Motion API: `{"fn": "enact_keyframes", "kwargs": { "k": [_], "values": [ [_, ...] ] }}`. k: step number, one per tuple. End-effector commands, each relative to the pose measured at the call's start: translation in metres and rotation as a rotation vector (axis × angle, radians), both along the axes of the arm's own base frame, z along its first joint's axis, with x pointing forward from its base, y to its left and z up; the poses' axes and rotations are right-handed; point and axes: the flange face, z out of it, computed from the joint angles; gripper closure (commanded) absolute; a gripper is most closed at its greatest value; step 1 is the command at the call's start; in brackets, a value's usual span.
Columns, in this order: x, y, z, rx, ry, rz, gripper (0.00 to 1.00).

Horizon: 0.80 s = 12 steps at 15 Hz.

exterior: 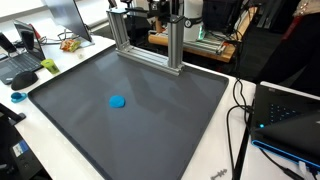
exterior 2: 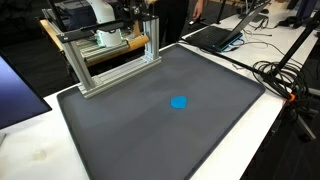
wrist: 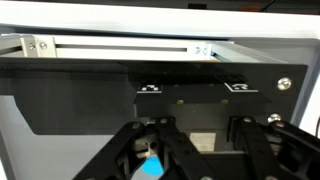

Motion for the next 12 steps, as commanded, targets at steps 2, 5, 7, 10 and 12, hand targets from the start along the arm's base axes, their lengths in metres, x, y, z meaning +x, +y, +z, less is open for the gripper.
{"fn": "enact_keyframes", "kwargs": {
  "k": [2, 5, 7, 10, 12],
  "values": [
    [-0.016, 0.008, 0.000, 0.000, -0.016, -0.044, 0.78],
    [-0.015, 0.010, 0.004, -0.010, -0.018, -0.048, 0.26],
    [-0.013, 0.013, 0.007, -0.023, -0.021, -0.043, 0.14],
    [-0.012, 0.018, 0.013, -0.049, -0.019, -0.028, 0.00],
    [-0.011, 0.021, 0.018, -0.071, -0.014, -0.018, 0.00]
  ]
}}
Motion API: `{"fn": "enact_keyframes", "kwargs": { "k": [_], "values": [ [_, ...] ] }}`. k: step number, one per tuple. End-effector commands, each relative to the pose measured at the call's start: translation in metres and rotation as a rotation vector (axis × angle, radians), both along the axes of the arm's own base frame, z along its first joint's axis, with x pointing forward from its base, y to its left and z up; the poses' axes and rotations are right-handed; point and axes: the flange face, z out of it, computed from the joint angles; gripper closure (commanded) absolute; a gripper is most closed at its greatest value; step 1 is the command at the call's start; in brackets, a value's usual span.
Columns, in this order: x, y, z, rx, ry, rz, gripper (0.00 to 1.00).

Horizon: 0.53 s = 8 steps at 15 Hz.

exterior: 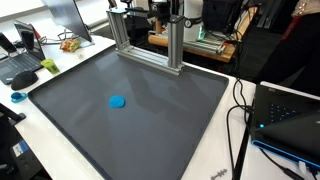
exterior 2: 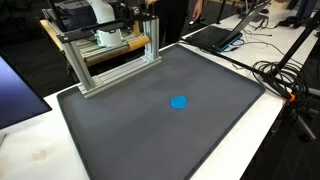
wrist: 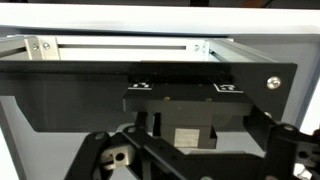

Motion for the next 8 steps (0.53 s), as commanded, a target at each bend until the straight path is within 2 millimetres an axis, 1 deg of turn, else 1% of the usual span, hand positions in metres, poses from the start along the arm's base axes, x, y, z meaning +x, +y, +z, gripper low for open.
{"fn": "enact_keyframes", "kwargs": {
  "k": [1, 5, 8],
  "values": [
    [-0.005, 0.007, 0.014, -0.050, 0.009, 0.007, 0.00],
    [-0.002, 0.009, 0.027, -0.115, 0.016, 0.020, 0.00],
    [0.003, 0.009, 0.049, -0.175, -0.004, 0.027, 0.00]
  ]
}}
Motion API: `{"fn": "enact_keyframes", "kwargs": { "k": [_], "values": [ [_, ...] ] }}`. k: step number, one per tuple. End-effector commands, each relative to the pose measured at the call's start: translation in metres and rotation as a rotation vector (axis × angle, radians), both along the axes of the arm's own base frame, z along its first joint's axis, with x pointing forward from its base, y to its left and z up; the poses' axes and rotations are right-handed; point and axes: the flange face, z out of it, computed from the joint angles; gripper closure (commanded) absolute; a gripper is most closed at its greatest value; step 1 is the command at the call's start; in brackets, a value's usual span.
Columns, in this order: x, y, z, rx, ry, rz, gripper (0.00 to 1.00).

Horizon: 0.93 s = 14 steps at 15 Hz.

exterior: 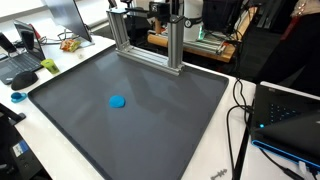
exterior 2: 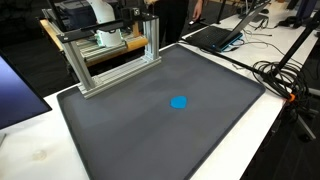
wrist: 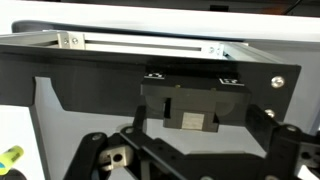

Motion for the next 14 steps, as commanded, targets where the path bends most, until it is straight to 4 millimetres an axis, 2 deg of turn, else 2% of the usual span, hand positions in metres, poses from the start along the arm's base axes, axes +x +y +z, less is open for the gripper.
{"fn": "enact_keyframes", "kwargs": {
  "k": [1, 4, 8, 11, 14],
  "values": [
    [0.003, 0.001, 0.033, -0.068, -0.030, 0.013, 0.00],
    [0.029, 0.003, 0.062, -0.040, -0.101, 0.080, 0.00],
    [0.082, 0.000, 0.105, -0.021, -0.198, 0.115, 0.00],
    [0.130, 0.007, 0.123, 0.011, -0.211, 0.125, 0.00],
    [0.173, 0.027, 0.126, 0.002, -0.189, 0.133, 0.00]
  ]
}}
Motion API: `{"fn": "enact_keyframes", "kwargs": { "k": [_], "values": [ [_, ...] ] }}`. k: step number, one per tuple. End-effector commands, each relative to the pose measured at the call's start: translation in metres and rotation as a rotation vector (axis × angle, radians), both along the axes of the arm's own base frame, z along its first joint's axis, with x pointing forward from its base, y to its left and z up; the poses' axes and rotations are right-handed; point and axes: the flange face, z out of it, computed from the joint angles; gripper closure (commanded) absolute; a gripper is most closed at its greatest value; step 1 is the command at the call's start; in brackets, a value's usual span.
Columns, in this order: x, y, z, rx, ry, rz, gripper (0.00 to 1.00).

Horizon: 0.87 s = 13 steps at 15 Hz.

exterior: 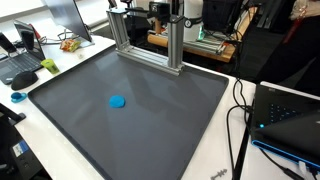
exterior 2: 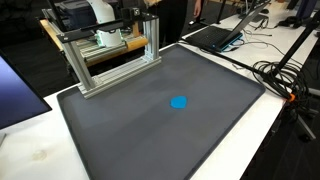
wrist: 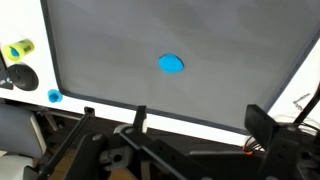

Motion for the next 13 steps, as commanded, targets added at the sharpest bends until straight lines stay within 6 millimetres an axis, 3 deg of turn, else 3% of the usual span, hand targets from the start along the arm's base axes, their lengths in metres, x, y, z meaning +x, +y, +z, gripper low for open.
{"fn": "enact_keyframes", "kwargs": {
  "k": [1, 5, 6, 8, 13],
  "values": [
    [0.060, 0.024, 0.002, 0.009, 0.051, 0.017, 0.00],
    [0.095, 0.039, -0.004, -0.023, 0.142, -0.012, 0.00],
    [0.077, 0.035, -0.009, -0.004, 0.095, 0.016, 0.00],
    [0.085, 0.036, -0.015, -0.003, 0.108, 0.015, 0.00],
    [0.082, 0.035, -0.012, -0.003, 0.103, 0.014, 0.00]
  ]
}}
